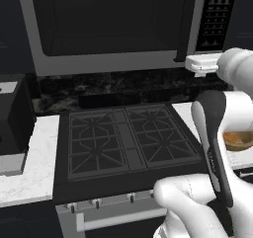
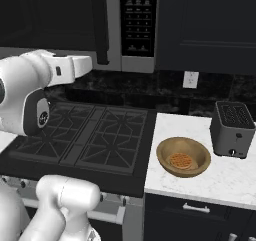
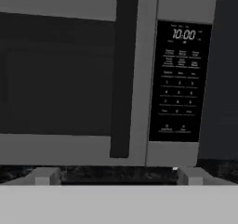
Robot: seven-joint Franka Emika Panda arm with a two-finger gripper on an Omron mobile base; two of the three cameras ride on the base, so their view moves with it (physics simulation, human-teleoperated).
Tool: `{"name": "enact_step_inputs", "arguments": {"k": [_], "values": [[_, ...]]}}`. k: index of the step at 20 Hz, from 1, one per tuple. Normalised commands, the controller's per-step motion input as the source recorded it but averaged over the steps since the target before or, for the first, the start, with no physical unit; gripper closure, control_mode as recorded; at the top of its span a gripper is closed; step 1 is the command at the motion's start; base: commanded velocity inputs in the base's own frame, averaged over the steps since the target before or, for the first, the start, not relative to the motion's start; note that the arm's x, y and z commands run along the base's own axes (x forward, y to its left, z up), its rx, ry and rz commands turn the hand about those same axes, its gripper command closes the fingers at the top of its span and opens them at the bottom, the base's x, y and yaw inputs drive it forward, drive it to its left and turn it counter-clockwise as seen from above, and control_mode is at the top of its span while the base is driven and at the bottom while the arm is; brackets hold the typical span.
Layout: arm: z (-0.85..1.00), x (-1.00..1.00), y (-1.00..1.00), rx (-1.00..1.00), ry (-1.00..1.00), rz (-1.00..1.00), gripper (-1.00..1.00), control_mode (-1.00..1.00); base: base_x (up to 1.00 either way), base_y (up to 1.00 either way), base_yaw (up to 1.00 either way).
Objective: Open the microwave, place the bowl with waffle inside the microwave, then close the microwave door and turn it on.
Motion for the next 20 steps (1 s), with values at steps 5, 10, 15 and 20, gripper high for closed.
{"name": "enact_step_inputs", "arguments": {"k": [5,10,15,20], "values": [[0.69,0.47,-0.24,0.19,0.19,0.1,-1.0,-1.0,0.0,0.0,0.0],[-0.05,0.14,-0.1,0.11,0.15,0.12,-1.0,-1.0,0.0,0.0,0.0],[-0.47,0.07,0.0,0.01,0.03,0.0,-1.0,-1.0,0.0,0.0,0.0],[-0.05,0.41,0.0,0.0,0.0,0.0,-1.0,-1.0,0.0,0.0,0.0]]}}
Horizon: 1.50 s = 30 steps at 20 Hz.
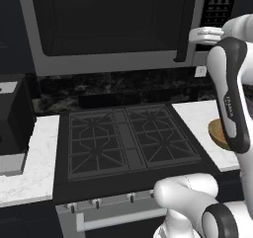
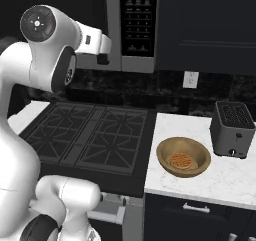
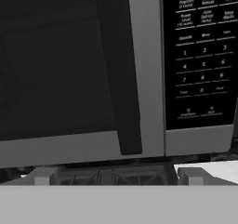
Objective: Open the microwave, place the bowl with waffle inside the microwave, then close the microwave door and turn it on.
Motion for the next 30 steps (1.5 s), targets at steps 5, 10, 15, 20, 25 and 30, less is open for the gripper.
{"name": "enact_step_inputs", "arguments": {"k": [5,10,15,20,25,30], "values": [[-0.02,0.62,0.0,0.0,0.0,0.0,-1.0,-1.0,0.0,0.0,0.0],[-0.01,0.58,0.0,0.0,0.0,0.0,-1.0,-1.0,0.0,0.0,0.0],[-0.05,0.51,0.0,0.0,0.0,0.0,-1.0,-1.0,0.0,0.0,0.0],[-0.15,0.44,0.0,0.0,0.0,0.0,-1.0,-1.0,0.0,0.0,0.0],[-0.08,0.33,0.0,0.0,0.0,0.0,-1.0,-1.0,0.0,0.0,0.0],[-0.09,0.39,0.0,0.0,0.0,0.0,-1.0,-1.0,0.0,0.0,0.0]]}}
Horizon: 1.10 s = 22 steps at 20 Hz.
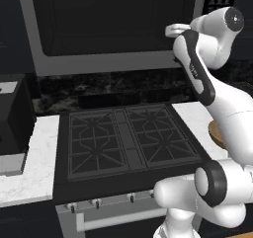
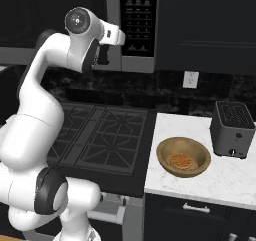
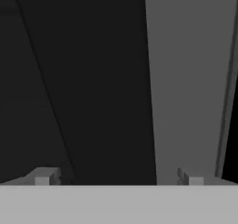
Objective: Open the microwave, place the bowl with waffle inside the microwave, then close the microwave door and turn it on.
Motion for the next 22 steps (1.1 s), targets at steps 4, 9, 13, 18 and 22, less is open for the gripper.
{"name": "enact_step_inputs", "arguments": {"k": [4,9,13,18,22], "values": [[-0.1,0.41,0.0,0.0,0.0,0.0,-1.0,-1.0,0.0,0.0,0.0],[-0.12,0.31,0.0,0.0,0.0,0.0,-1.0,-1.0,0.0,0.0,0.0],[-0.04,0.11,0.0,0.0,0.0,0.0,1.0,-1.0,0.0,0.0,0.0],[0.0,0.0,0.0,0.0,0.0,0.0,1.0,-1.0,0.0,0.0,0.0],[0.0,0.0,0.0,0.0,0.0,0.0,1.0,-1.0,0.0,0.0,0.0]]}}
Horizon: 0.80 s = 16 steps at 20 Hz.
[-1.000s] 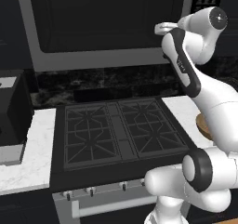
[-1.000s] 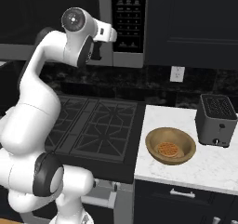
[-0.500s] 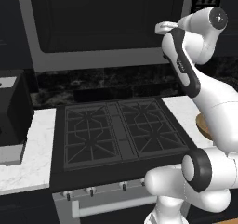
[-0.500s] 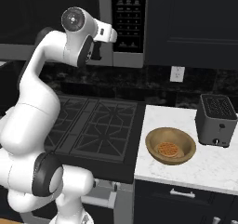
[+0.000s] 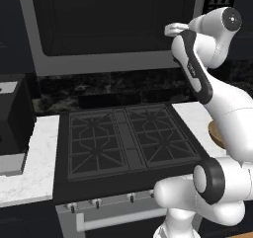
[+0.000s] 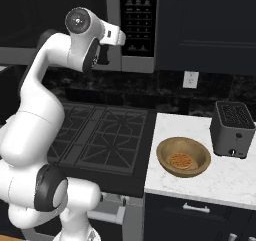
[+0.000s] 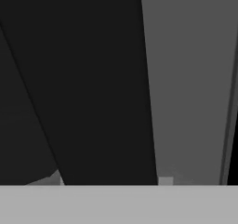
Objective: Open the microwave, place the bowl with waffle inside the microwave, then close the microwave door and turn it on.
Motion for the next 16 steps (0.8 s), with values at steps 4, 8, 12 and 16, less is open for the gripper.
{"name": "enact_step_inputs", "arguments": {"k": [4,8,12,16], "values": [[0.0,-0.48,0.03,0.0,-0.01,0.03,1.0,-1.0,0.0,0.0,0.0],[0.21,-0.98,0.27,0.0,-0.09,0.06,1.0,-1.0,0.0,0.0,0.0],[0.41,-1.0,0.44,-0.01,-0.18,0.04,1.0,-1.0,0.0,0.0,0.0],[0.46,-1.0,0.5,-0.05,-0.16,0.0,1.0,-1.0,0.0,0.0,0.0]]}}
